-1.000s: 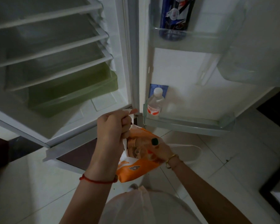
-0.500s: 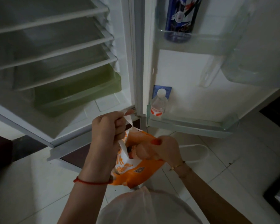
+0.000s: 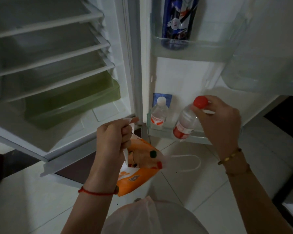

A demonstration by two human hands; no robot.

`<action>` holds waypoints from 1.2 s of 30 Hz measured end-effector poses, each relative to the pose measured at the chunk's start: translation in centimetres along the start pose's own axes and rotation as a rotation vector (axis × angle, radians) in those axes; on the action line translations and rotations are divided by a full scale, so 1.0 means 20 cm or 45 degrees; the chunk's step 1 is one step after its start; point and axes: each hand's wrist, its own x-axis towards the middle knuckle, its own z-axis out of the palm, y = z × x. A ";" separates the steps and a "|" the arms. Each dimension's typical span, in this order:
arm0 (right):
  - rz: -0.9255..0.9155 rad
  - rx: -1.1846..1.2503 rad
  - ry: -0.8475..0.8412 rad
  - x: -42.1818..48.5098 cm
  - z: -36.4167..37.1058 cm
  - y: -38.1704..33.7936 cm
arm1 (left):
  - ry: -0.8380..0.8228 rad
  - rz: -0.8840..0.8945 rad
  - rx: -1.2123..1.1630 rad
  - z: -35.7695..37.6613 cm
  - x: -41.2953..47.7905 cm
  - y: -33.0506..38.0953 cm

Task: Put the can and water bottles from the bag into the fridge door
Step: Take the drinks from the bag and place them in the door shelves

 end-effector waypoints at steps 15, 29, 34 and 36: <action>0.115 -0.044 -0.257 0.15 0.43 0.18 | 0.053 -0.023 0.016 -0.03 0.05 0.01; 0.193 0.092 -0.262 0.03 0.46 0.20 | -0.047 -0.051 -0.001 0.01 0.05 0.03; 0.302 -0.092 -0.418 -0.29 0.48 0.20 | -0.060 -0.047 -0.015 0.01 0.05 0.03; 0.461 -0.222 -0.881 -0.44 0.55 0.25 | -0.069 -0.054 -0.002 0.01 0.04 0.03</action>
